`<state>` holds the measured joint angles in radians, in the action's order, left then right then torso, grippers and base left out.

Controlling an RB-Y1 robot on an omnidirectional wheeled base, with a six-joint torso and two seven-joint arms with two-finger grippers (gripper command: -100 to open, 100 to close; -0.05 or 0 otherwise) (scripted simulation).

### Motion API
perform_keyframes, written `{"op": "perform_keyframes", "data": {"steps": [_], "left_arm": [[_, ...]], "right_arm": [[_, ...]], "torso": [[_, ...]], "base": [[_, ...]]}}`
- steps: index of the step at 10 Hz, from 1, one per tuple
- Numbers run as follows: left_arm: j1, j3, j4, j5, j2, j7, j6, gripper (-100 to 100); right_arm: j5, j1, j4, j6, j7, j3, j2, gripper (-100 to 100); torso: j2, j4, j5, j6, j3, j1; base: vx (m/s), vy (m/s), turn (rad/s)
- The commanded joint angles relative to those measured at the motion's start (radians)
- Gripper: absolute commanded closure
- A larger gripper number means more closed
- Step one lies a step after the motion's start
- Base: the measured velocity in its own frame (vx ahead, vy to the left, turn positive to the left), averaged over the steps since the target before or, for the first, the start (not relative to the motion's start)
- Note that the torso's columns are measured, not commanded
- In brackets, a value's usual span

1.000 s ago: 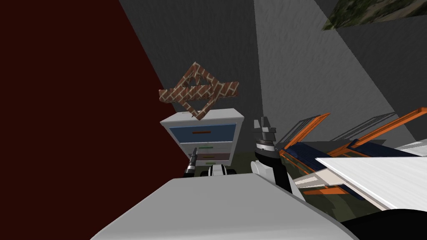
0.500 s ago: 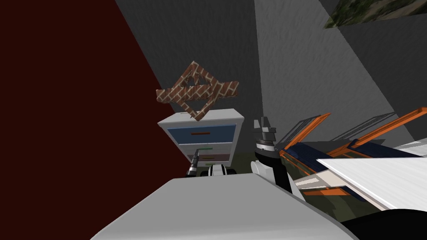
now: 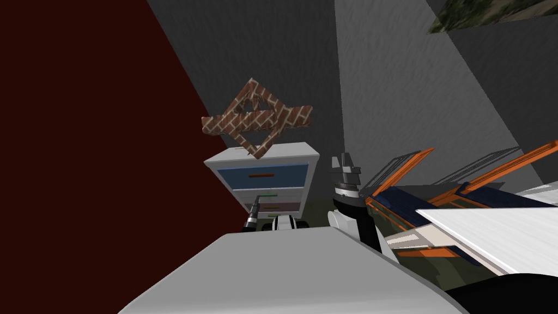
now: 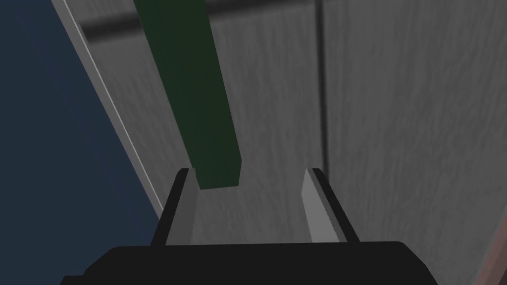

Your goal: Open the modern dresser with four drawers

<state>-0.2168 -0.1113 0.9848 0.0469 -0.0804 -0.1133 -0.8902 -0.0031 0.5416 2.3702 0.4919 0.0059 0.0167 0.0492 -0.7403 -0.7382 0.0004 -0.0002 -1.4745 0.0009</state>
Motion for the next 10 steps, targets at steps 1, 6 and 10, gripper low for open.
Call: {"op": "perform_keyframes", "data": {"steps": [1, 6, 10], "left_arm": [[-0.007, -0.005, 0.021, 0.002, -0.005, 0.005, 0.010, 100], [0.007, -0.004, 0.052, 0.003, -0.029, 0.009, 0.056, -100], [0.034, 0.003, 0.073, 0.001, -0.033, 0.013, 0.106, -100]], "right_arm": [[0.000, 0.000, 0.000, 0.000, 0.000, 0.000, 0.000, 0], [0.000, 0.000, 0.000, 0.000, 0.000, 0.000, 0.000, 0], [0.000, 0.000, 0.000, 0.000, 0.000, 0.000, 0.000, 0]], "torso": [[0.003, 0.001, 0.000, 0.000, -0.001, 0.000], [0.008, 0.001, 0.000, 0.000, -0.004, 0.000], [0.000, 0.000, 0.000, 0.000, -0.001, 0.001]], "base": [[-0.135, 0.018, 0.030], [-0.132, -0.012, 0.010], [0.084, -0.047, -0.008]]}}
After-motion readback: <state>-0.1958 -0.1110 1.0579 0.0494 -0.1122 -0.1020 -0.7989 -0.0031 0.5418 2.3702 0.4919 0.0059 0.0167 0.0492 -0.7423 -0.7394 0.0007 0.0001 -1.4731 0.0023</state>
